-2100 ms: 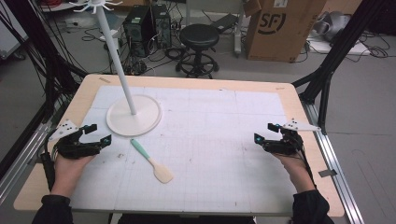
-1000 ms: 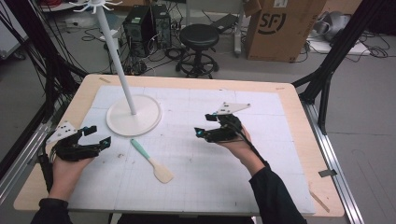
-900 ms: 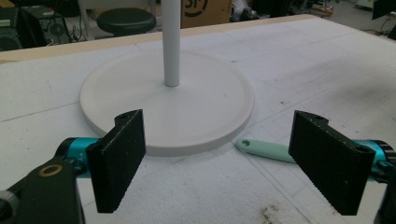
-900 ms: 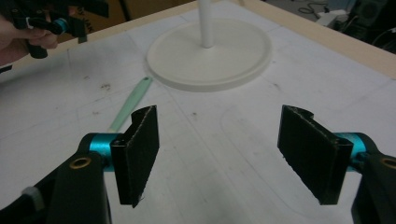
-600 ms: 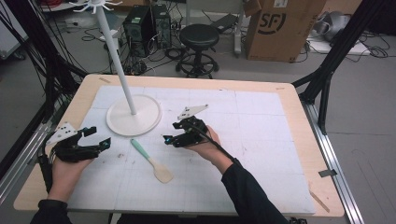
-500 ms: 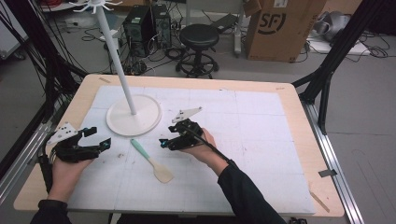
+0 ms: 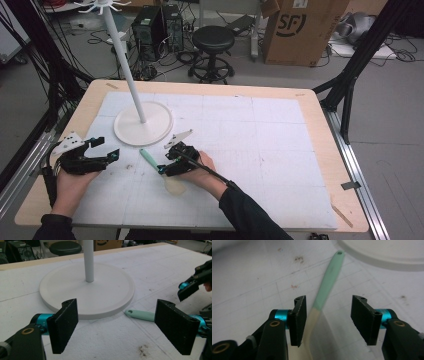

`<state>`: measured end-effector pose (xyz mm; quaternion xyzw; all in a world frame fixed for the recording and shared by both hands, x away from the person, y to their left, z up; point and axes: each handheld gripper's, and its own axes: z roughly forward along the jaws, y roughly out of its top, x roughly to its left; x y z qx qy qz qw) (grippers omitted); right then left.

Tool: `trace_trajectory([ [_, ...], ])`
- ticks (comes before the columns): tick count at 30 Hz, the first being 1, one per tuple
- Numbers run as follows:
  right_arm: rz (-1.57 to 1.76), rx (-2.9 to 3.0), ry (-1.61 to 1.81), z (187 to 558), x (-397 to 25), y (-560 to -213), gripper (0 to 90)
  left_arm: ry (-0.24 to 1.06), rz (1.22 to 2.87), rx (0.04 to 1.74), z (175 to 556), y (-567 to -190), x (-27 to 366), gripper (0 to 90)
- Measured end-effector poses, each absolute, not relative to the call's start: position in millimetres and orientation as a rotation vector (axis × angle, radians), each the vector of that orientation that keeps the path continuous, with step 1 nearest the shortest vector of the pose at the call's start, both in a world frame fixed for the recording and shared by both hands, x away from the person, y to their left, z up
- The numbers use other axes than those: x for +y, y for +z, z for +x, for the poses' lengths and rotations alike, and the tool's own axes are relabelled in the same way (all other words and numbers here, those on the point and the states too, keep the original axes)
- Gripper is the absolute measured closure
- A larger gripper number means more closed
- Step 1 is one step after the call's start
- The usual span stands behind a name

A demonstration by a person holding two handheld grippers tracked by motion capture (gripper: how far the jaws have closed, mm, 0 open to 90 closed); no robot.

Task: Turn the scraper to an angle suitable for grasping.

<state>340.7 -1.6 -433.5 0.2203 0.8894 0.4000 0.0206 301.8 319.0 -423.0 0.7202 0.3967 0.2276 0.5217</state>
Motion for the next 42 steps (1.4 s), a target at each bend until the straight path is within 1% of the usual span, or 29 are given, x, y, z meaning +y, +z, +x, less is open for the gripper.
trace_trajectory([
  [5, 0.67, 2.766, 1.194, 334, 9, -443, 53.3, 0.539, 1.724, 0.95, 302, -424, 319, 20.0],
  [6, 0.655, 2.75, 1.168, 331, 11, -442, 57.9, 0.538, 1.724, 0.951, 302, -424, 319, 20.0],
  [7, 0.655, 2.75, 1.168, 331, 11, -442, 57.9, 0.538, 1.725, 0.952, 302, -424, 320, 20.0],
  [9, 0.629, 2.744, 1.135, 327, 12, -442, 62.2, 0.538, 1.727, 0.952, 302, -424, 320, 20.1],
  [10, 0.629, 2.744, 1.135, 327, 12, -442, 62.2, 0.537, 1.728, 0.952, 302, -424, 319, 20.1],
  [13, 0.621, 2.734, 1.107, 321, 13, -441, 66.8, 0.537, 1.732, 0.951, 302, -425, 319, 20.1],
  [15, 0.629, 2.732, 1.095, 318, 15, -441, 71.1, 0.537, 1.738, 0.953, 302, -425, 318, 20.3],
  [16, 0.614, 2.734, 1.1, 318, 15, -441, 75.1, 0.537, 1.743, 0.953, 302, -425, 318, 20.5],
  [27, 0.765, 2.766, 1.103, 324, 15, -438, 80.7, 0.535, 1.76, 0.953, 302, -427, 317, 20.8],
  [35, 0.779, 2.753, 1.115, 326, 12, -437, 81.5, 0.531, 1.763, 0.951, 302, -427, 317, 20.9],
  [42, 0.79, 2.727, 1.222, 333, -1, -420, 81.6, 0.524, 1.773, 0.951, 302, -430, 317, 20.8],
])
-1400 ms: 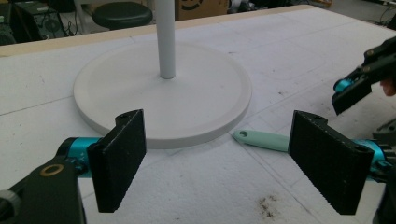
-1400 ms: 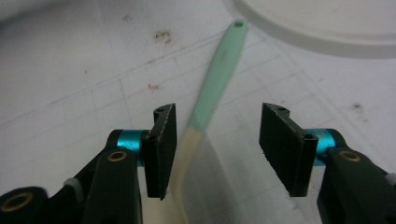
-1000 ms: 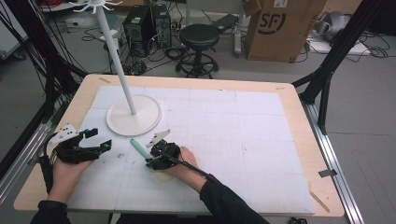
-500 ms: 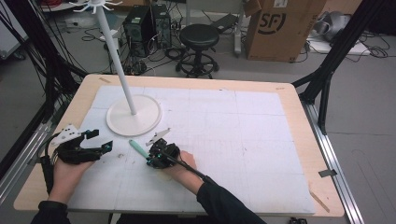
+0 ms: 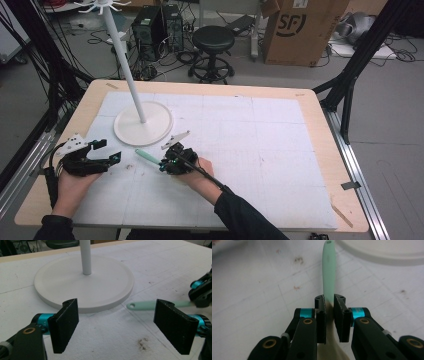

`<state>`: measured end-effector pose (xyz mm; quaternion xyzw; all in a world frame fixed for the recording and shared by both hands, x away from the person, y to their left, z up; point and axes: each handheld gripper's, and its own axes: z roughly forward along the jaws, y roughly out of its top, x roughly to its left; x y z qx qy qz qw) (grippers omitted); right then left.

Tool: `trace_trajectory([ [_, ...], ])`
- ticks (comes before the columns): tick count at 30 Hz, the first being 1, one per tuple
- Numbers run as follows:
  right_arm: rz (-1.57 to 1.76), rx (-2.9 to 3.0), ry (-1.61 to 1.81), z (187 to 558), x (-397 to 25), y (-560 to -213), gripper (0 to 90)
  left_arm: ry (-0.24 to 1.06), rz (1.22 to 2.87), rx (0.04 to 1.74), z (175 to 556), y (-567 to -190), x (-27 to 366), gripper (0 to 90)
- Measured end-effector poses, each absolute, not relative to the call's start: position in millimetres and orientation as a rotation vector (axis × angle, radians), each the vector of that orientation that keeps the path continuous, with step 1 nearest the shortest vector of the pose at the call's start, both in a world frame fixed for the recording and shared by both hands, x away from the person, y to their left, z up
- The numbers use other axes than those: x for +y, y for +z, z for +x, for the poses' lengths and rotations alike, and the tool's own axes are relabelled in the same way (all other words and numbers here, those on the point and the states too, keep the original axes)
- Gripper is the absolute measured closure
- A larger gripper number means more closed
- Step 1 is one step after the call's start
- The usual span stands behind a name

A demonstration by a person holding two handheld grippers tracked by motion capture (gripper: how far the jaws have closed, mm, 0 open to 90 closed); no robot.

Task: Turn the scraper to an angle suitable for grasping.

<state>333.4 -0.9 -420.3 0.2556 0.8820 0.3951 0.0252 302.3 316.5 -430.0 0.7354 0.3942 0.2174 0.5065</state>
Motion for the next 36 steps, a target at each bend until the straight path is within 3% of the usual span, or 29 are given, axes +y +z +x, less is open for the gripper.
trace_trajectory([
  [12, 0.814, 2.628, 1.463, 358, -53, -355, 81.6, 0.512, 1.77, 0.937, 301, -430, 316, 20.8],
  [22, 0.722, 2.531, 1.59, 375, -92, -275, 81.6, 0.504, 1.767, 0.931, 302, -431, 315, 20.8],
  [36, 0.62, 2.439, 1.652, 395, -109, -197, 81.6, 0.498, 1.768, 0.923, 304, -432, 314, 20.8],
])
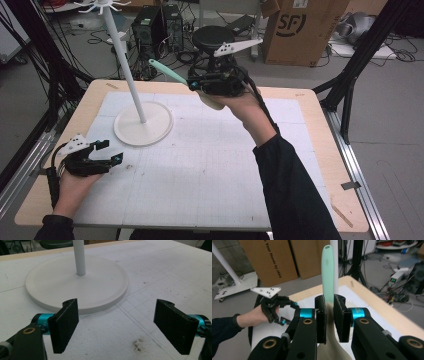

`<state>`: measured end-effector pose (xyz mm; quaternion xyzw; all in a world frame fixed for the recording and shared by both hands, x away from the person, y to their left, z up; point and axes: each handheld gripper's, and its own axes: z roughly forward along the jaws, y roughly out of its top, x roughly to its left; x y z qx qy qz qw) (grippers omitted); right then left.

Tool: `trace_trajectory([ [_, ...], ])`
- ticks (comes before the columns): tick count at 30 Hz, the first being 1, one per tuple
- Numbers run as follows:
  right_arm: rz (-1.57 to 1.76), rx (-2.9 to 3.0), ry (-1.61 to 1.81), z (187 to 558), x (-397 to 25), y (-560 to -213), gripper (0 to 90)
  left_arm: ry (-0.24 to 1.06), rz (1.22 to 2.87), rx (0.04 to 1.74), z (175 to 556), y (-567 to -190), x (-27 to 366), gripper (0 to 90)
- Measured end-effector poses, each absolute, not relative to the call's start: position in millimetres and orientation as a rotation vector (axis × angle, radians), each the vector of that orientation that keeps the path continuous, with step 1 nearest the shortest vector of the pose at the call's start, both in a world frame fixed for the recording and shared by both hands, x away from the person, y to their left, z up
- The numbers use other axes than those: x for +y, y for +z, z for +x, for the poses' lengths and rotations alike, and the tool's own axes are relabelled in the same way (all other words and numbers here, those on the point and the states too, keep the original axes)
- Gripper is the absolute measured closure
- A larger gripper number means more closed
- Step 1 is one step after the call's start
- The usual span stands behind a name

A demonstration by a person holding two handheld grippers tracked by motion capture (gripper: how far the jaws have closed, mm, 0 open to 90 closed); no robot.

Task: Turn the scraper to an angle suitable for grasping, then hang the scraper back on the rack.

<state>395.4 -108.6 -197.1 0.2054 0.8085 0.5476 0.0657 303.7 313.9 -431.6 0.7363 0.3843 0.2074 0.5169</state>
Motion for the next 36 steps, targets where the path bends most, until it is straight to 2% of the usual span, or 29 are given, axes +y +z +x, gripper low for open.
trace_trajectory([
  [9, 0.581, 2.386, 1.665, 407, -98, -154, 81.7, 0.488, 1.775, 0.919, 303, -431, 313, 20.8],
  [22, 0.53, 2.365, 1.695, 414, -73, -115, 81.7, 0.475, 1.772, 0.914, 303, -432, 312, 20.8],
  [36, 0.538, 2.365, 1.71, 423, -63, -114, 81.7, 0.467, 1.777, 0.909, 303, -433, 312, 20.8],
])
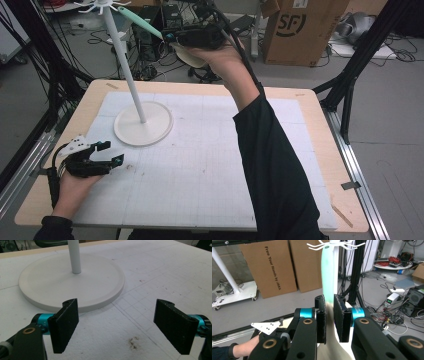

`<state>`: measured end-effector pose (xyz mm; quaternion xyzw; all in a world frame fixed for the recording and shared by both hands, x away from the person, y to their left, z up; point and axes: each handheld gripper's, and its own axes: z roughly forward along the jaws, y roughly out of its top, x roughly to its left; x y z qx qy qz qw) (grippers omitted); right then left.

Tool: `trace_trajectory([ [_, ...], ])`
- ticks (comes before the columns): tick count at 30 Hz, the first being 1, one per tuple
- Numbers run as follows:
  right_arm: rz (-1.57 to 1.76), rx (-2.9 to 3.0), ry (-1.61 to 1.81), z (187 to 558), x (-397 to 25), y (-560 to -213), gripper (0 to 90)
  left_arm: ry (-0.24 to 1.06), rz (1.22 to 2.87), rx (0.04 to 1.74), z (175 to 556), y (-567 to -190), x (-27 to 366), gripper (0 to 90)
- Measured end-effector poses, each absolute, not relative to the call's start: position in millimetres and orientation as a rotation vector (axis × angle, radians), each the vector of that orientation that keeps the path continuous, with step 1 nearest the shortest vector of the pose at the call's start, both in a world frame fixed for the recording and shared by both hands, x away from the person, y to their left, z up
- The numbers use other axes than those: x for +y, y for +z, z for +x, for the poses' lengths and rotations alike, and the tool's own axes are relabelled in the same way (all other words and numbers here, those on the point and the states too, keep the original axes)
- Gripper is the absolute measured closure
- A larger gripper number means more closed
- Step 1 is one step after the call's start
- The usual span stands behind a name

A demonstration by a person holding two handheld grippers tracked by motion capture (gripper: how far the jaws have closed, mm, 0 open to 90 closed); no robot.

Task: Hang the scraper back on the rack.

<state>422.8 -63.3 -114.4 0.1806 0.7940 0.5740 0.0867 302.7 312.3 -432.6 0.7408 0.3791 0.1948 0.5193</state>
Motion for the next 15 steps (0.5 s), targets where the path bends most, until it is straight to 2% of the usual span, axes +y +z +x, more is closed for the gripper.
trace_trajectory([
  [15, 0.552, 2.377, 1.696, 427.5, -58.4, -118.7, 81.6, 0.466, 1.783, 0.906, 302.9, -432.8, 312.0, 20.8],
])
